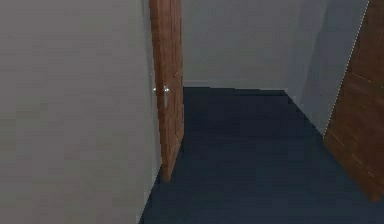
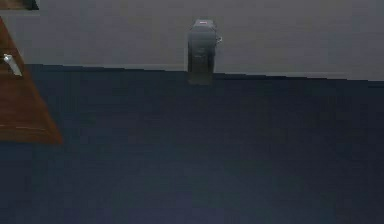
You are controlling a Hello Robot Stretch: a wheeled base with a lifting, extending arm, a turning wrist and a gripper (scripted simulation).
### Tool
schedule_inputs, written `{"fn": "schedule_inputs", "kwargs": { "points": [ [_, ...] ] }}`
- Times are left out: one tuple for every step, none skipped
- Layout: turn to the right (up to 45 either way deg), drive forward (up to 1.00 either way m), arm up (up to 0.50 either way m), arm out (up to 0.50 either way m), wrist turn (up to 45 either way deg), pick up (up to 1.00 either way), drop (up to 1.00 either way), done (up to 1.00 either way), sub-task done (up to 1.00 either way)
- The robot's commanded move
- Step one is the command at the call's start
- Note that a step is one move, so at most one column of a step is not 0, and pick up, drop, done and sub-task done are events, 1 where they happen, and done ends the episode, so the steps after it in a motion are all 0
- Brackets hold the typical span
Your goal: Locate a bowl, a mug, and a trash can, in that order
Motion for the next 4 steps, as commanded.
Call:
{"fn": "schedule_inputs", "kwargs": {
  "points": [
    [12.0, 0.00, 0.00, 0.00, 0.0, 0.00, 0.00, 0.00, 0.00],
    [0.0, 1.00, 0.00, 0.00, 0.0, 0.00, 0.00, 0.00, 0.00],
    [0.0, 1.00, 0.00, 0.00, 0.0, 0.00, 0.00, 0.00, 0.00],
    [6.0, 0.00, 0.00, 0.00, 0.0, 0.00, 0.00, 0.00, 0.00]
  ]
}}
